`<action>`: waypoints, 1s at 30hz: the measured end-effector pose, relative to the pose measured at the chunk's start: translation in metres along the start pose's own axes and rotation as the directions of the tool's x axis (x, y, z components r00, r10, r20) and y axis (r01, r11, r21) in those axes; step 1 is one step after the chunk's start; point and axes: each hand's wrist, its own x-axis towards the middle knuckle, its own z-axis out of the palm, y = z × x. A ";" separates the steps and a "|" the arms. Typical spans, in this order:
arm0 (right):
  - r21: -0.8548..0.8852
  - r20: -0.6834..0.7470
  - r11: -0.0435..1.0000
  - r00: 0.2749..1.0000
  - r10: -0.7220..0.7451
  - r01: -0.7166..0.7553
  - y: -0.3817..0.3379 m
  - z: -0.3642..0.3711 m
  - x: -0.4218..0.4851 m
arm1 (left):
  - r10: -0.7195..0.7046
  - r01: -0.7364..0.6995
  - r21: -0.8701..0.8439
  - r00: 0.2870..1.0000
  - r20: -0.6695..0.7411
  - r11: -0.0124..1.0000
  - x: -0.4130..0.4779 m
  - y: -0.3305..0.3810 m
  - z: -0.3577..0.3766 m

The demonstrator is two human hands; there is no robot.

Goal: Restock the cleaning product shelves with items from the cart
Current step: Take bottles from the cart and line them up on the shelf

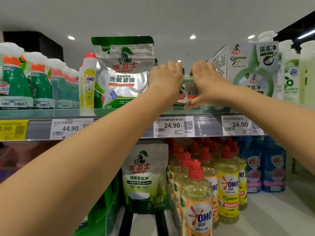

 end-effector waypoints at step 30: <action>0.968 -0.102 0.198 0.960 -0.260 0.157 -0.212 0.006 -0.250 | -0.373 0.338 -0.800 0.915 0.155 0.496 -0.369 -0.064 -0.040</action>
